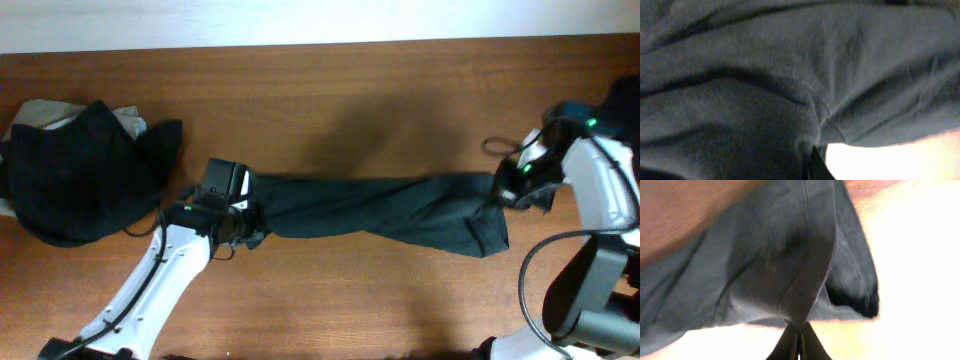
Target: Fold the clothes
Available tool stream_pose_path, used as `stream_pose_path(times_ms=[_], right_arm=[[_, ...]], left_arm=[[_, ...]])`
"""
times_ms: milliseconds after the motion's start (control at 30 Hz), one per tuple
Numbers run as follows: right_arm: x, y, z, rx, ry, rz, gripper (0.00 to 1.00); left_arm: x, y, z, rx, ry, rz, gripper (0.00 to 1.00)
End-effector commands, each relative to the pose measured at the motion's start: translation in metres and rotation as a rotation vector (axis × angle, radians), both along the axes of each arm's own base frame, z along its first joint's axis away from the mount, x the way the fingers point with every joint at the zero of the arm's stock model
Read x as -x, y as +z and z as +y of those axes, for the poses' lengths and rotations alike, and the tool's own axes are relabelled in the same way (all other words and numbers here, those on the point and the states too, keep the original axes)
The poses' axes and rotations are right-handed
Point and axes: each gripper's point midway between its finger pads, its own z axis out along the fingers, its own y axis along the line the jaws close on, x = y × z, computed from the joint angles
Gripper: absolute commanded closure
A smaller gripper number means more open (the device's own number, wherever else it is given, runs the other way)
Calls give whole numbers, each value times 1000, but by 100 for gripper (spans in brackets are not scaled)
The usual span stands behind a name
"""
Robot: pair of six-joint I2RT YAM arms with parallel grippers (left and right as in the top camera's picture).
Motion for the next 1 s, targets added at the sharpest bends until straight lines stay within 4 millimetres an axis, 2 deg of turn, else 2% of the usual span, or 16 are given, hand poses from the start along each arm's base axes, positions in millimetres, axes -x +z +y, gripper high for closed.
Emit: stream_pose_path(times_ms=[0,133,233,500,567,667,733,800,867,933,967], right_arm=[[-23,54,-15,50,21,-133,96],[-30,78,-19,70,36,-182,96],[-31,78,-21,72,33,-184,96],[-30,78,-24,73,28,-185,96],[-30,78,-24,73,27,-185,96],[-31,79,-24,74,28,-188,96],[-32,83,-24,77,28,-197,96],[-35,99,-26,87,28,-225,96],[-39,124,-27,108,38,-274,96],[-44,163,-29,141,41,-355,96],[-46,182,-30,158,40,-399,96]], left_arm=[[-2,41,0,-28,-132,-51,92],[-5,55,-1,-28,-138,-68,92],[-2,53,0,-30,-138,-53,88],[7,50,0,-29,-142,-18,89],[11,50,-6,8,-156,1,100],[12,57,-22,101,-189,-4,100],[-2,91,-40,175,-280,-94,100],[-21,140,-42,200,-316,-221,100],[-41,190,-29,195,-275,-348,100],[-61,246,-4,183,-207,-495,100],[-65,262,7,176,-180,-539,100]])
